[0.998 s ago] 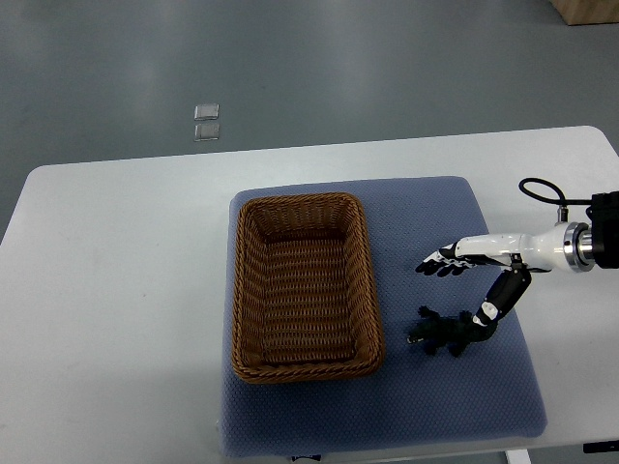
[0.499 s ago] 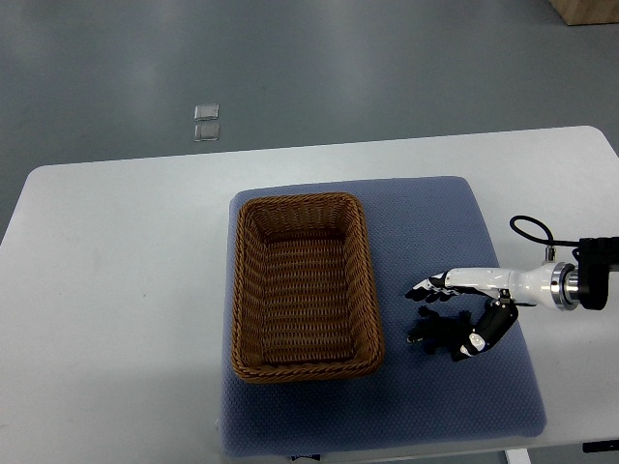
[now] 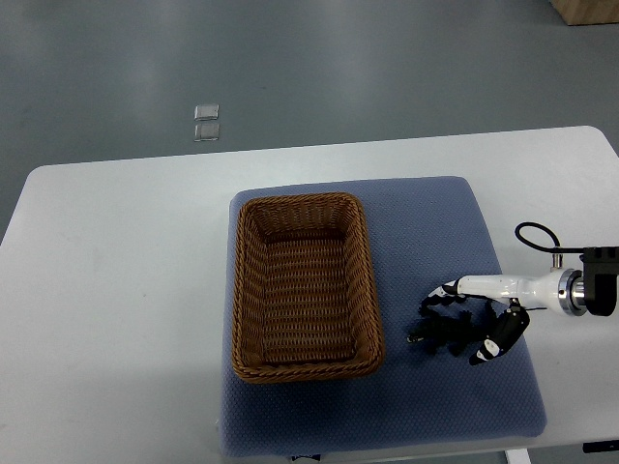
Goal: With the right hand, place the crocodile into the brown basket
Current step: 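Close the right hand's fingers around the crocodile, then lift the crocodile and carry it over the wicker basket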
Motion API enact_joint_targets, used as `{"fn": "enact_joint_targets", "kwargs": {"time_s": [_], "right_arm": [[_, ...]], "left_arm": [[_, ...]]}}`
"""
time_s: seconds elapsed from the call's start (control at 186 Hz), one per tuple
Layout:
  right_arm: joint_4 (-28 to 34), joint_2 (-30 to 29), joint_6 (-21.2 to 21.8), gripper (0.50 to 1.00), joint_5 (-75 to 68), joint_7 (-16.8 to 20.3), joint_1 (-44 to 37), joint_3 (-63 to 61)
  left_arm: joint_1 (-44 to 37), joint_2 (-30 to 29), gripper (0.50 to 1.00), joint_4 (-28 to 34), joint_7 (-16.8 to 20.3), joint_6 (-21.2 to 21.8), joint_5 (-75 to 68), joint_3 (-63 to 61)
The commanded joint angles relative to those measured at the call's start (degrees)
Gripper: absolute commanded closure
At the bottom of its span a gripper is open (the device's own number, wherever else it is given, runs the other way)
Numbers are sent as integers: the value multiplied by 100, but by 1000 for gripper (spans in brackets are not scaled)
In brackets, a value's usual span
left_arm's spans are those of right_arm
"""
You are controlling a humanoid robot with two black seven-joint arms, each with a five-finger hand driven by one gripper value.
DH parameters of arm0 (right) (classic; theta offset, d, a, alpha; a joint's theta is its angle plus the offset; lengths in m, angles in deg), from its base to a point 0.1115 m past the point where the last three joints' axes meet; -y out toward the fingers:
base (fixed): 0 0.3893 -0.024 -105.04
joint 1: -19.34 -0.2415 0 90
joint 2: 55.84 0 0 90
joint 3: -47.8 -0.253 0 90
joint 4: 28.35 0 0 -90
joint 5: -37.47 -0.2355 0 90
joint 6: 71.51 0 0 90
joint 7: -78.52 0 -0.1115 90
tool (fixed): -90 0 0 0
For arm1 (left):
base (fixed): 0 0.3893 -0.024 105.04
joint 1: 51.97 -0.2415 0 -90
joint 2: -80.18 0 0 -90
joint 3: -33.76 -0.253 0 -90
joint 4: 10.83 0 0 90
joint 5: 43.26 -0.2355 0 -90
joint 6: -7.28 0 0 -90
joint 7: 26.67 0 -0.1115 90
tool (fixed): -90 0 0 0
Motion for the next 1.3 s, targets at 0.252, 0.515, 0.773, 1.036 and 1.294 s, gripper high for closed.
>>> {"fn": "enact_joint_targets", "kwargs": {"time_s": [0.252,0.515,0.773,1.036,1.294], "right_arm": [[-108,-52,-2,705,192,8,44,3],[-222,-131,-11,748,297,8,79,3],[-240,-96,-2,885,394,8,71,-6],[-240,1,33,953,359,-1,-26,-24],[-196,194,174,951,306,-1,-44,-305]], "left_arm": [[-10,0,500,20,0,0,1,0],[-10,0,500,20,0,0,1,0],[-18,0,500,20,0,0,1,0],[-10,0,500,20,0,0,1,0],[-10,0,500,-6,0,0,1,0]]}}
